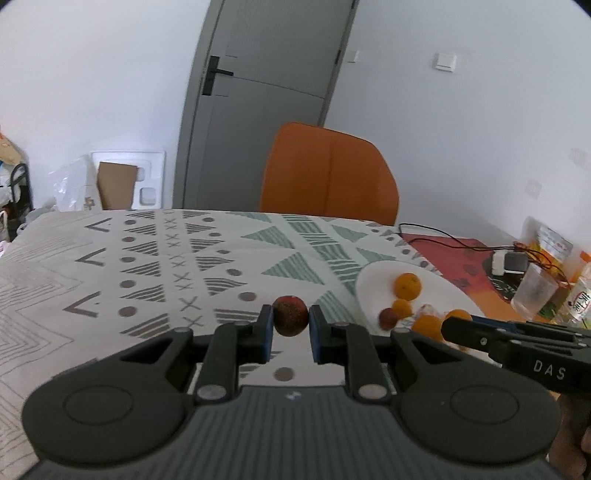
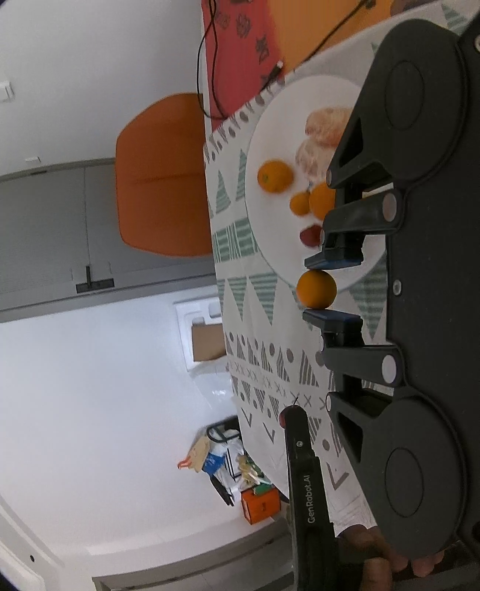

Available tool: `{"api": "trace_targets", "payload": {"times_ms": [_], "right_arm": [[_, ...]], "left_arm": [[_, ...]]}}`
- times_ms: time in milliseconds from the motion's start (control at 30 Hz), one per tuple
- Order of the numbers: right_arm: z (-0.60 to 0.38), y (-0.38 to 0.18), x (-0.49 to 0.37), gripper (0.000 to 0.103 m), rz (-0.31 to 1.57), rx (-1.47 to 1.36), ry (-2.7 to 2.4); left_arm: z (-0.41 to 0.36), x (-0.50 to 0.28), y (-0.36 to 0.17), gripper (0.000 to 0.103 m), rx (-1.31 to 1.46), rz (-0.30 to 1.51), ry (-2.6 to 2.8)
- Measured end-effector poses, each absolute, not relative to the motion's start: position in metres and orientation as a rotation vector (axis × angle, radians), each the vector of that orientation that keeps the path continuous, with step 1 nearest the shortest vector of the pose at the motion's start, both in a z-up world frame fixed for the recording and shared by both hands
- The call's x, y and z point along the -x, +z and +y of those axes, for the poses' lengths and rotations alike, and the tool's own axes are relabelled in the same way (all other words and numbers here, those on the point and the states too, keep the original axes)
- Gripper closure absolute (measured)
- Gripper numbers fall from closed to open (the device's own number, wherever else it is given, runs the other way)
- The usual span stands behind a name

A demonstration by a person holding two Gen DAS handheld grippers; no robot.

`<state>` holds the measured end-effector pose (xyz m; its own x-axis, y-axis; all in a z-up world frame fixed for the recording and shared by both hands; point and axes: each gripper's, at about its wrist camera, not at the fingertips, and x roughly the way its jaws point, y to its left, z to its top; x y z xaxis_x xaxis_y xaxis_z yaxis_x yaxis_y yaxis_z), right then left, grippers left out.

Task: Organize fruits
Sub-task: 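Carry the plum with the left tool while the right tool carries the tangerine onto the plate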

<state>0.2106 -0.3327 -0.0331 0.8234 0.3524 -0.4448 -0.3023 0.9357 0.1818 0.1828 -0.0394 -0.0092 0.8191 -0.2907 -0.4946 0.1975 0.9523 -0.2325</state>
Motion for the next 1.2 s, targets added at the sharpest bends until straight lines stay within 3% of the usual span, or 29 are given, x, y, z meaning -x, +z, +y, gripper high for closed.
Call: {"api": "trace_targets", "payload": {"times_ms": [867,933,1000,1200], "right_arm": [[-0.411,-0.062,-0.209,0.082,0.526,-0.202,0.258],[-0.412,-0.063,-0.210,0.081,0.514,-0.208,0.264],[-0.412,-0.062,-0.211,0.071,0.505,-0.207,0.254],[-0.417,-0.064,-0.217,0.070,0.522,-0.221,0.230]], "left_arm": [[-0.124,-0.200,-0.015,0.084,0.095,0.584,-0.374],[-0.127,-0.205,-0.017,0.084,0.094,0.590,-0.381],[-0.130,-0.211,-0.019,0.084,0.095,0.601,-0.384],[-0.137,-0.222,-0.020,0.084,0.085,0.606,-0.399]]}}
